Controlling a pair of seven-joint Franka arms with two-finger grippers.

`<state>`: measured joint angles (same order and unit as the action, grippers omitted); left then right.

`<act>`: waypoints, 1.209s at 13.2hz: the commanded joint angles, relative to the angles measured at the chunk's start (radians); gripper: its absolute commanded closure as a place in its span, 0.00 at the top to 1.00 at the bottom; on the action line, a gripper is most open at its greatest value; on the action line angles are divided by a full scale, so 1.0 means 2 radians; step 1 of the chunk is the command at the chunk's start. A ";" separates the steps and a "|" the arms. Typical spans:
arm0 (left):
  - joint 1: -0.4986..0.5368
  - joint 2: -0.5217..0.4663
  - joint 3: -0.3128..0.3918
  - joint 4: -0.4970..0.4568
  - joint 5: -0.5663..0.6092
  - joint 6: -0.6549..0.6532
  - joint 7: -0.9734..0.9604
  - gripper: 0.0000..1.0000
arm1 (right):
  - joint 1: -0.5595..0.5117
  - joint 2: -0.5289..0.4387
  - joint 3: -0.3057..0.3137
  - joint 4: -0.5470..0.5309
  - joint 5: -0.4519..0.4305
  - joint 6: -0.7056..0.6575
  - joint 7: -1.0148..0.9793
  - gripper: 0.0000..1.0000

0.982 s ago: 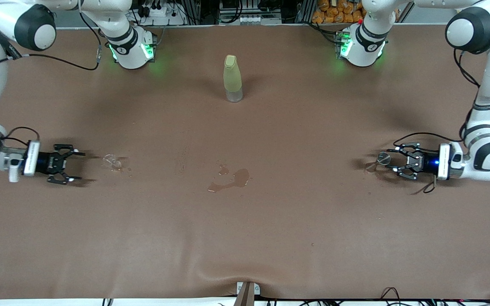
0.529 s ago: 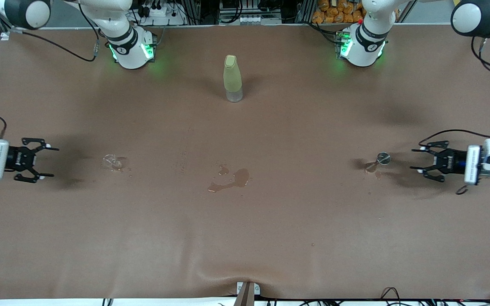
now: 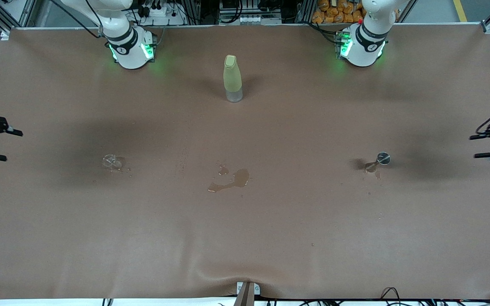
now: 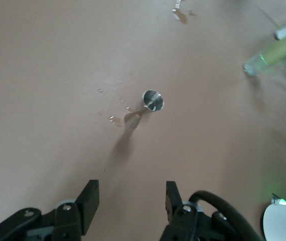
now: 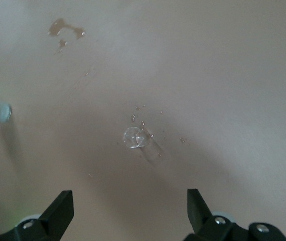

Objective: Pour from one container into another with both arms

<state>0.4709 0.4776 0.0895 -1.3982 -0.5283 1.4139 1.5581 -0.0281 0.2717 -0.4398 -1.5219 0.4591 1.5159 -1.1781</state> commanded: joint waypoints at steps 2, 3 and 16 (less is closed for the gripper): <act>-0.009 -0.074 -0.004 -0.015 0.069 0.012 -0.127 0.62 | 0.044 -0.062 0.000 0.012 -0.071 -0.028 0.187 1.00; -0.016 -0.095 -0.019 -0.016 0.095 0.012 -0.151 0.63 | 0.052 -0.072 0.006 0.021 -0.085 -0.039 0.229 1.00; -0.165 -0.233 -0.062 -0.022 0.207 0.009 -0.558 0.81 | -0.083 -0.118 0.273 0.042 -0.217 -0.074 0.515 1.00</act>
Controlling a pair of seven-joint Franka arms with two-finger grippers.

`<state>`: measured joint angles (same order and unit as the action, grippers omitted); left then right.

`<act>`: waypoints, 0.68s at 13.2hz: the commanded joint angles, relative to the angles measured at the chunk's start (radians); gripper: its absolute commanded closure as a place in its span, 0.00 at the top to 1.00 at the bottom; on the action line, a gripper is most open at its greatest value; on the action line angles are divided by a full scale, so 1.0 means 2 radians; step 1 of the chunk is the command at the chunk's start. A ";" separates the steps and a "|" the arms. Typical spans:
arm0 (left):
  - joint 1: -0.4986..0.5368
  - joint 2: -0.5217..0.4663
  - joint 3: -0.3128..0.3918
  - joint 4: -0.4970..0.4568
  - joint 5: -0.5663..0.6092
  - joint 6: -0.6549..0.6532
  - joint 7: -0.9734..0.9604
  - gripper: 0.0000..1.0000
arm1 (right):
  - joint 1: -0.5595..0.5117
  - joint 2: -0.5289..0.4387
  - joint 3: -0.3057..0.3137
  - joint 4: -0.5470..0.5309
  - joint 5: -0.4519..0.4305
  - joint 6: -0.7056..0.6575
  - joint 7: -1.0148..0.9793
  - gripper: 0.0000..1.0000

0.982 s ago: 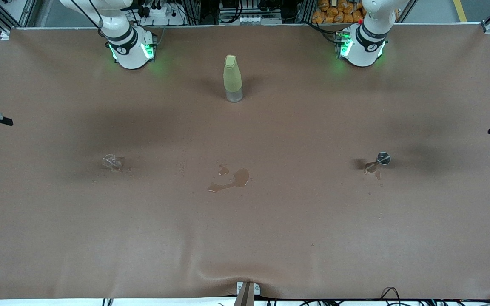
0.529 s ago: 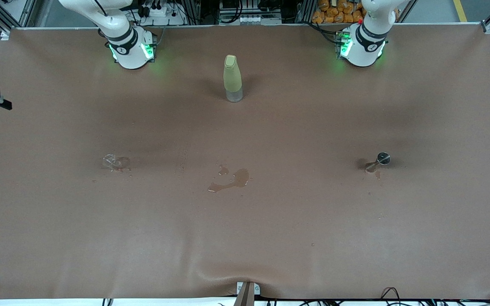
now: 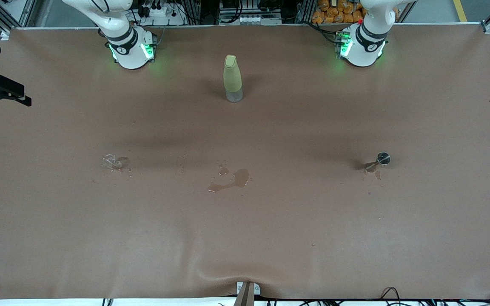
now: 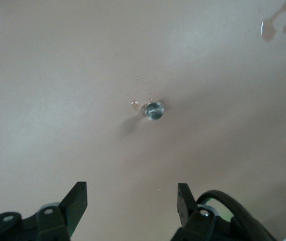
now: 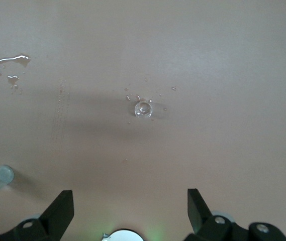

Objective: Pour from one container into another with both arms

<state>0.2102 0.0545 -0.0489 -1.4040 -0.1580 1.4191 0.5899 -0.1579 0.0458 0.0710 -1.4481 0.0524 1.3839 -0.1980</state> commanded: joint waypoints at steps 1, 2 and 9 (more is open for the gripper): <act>-0.049 -0.026 0.007 -0.020 0.029 0.006 -0.124 0.93 | -0.016 -0.005 0.017 0.005 -0.015 -0.006 0.035 1.00; -0.061 -0.040 0.007 -0.030 0.031 0.006 -0.186 1.00 | -0.016 -0.004 0.017 0.006 -0.017 -0.005 0.046 1.00; -0.165 -0.052 0.041 -0.037 0.126 0.020 -0.299 1.00 | -0.003 -0.001 0.004 -0.008 -0.032 0.050 0.047 1.00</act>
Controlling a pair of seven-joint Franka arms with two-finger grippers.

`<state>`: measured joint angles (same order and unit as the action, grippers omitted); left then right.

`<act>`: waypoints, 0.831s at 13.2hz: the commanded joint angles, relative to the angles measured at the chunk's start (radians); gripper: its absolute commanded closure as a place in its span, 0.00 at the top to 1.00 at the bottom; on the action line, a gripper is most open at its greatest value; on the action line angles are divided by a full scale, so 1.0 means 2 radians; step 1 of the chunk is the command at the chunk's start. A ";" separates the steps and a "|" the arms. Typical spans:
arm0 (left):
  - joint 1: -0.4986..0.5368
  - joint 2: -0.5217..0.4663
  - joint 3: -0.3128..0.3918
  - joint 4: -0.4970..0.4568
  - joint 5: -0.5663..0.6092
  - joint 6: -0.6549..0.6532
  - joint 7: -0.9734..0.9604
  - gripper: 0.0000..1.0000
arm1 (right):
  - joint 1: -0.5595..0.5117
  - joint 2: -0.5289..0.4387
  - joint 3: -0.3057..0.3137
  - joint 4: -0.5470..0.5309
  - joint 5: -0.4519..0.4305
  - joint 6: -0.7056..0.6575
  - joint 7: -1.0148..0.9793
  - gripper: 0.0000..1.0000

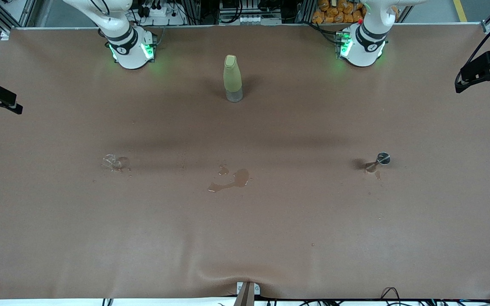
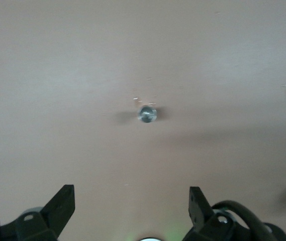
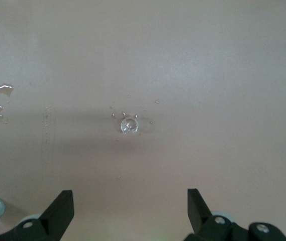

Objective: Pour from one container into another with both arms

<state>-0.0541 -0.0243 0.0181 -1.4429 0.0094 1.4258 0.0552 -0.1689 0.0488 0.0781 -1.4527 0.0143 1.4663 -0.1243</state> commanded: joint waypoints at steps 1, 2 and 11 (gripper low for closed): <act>-0.041 -0.012 0.008 -0.019 0.044 0.020 -0.051 1.00 | 0.017 -0.003 -0.014 -0.008 -0.012 0.011 0.010 1.00; -0.043 -0.012 0.007 -0.019 0.044 0.028 -0.066 1.00 | 0.029 -0.003 -0.028 -0.009 -0.012 0.012 0.010 1.00; -0.040 -0.013 0.002 -0.018 0.004 0.047 -0.099 1.00 | 0.033 -0.001 -0.031 -0.007 -0.010 0.010 0.010 1.00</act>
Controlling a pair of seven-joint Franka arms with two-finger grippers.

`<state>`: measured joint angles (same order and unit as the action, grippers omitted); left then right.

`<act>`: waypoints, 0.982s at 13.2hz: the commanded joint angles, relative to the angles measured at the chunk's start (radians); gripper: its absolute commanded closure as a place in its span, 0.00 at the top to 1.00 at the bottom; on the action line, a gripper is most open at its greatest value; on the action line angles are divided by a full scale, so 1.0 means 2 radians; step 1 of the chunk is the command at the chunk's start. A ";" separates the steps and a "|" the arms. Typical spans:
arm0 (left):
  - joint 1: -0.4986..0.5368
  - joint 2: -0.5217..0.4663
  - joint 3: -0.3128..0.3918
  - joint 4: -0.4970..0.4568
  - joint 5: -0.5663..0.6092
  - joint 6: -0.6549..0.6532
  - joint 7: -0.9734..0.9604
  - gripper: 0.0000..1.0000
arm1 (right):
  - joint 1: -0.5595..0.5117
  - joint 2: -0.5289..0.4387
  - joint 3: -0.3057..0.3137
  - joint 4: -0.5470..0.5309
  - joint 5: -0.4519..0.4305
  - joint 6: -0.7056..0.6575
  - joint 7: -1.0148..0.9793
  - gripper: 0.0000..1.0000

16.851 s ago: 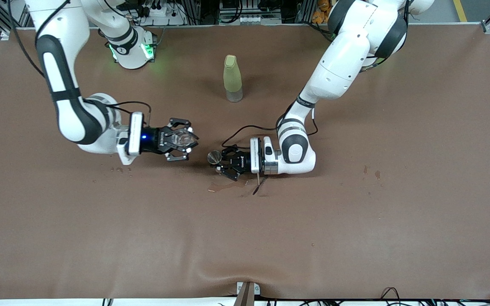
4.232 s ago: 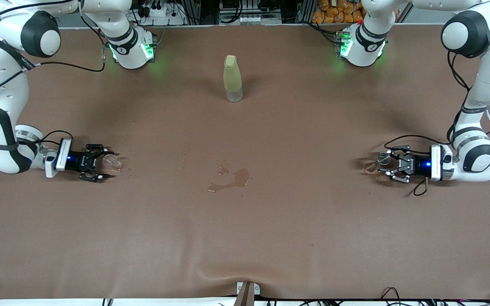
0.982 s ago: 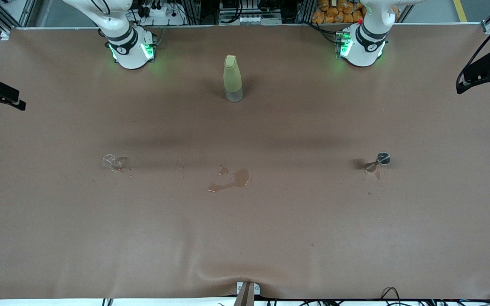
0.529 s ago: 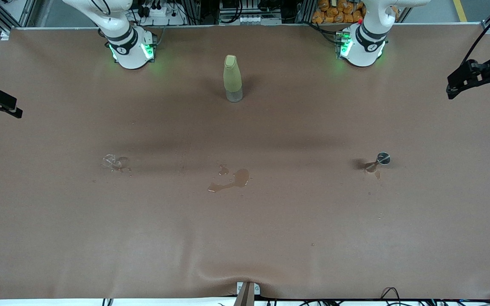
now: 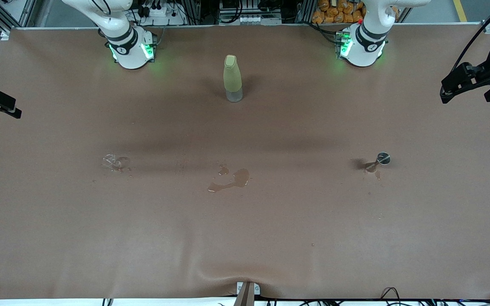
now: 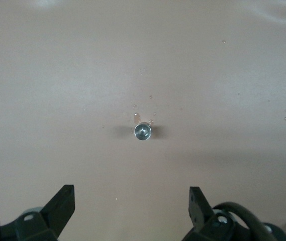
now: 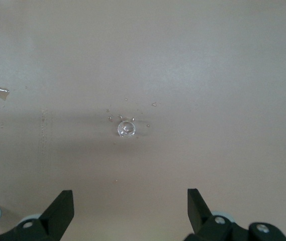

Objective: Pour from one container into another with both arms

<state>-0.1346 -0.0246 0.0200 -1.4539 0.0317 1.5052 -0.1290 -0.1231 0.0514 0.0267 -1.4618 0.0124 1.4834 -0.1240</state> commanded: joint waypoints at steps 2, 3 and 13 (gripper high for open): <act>0.002 -0.013 0.001 -0.011 -0.007 0.007 0.000 1.00 | 0.011 -0.002 -0.004 -0.002 -0.008 0.003 0.010 1.00; 0.002 -0.013 0.001 -0.009 -0.007 0.007 0.001 1.00 | 0.010 -0.002 -0.003 -0.001 -0.005 0.004 0.010 1.00; 0.008 -0.024 0.002 -0.009 -0.030 -0.025 0.055 1.00 | 0.022 0.000 -0.003 0.002 -0.002 0.006 0.008 1.00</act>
<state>-0.1250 -0.0537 0.0235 -1.4535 -0.0134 1.4629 -0.0396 -0.0854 0.0514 0.0265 -1.4618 0.0131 1.4925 -0.1224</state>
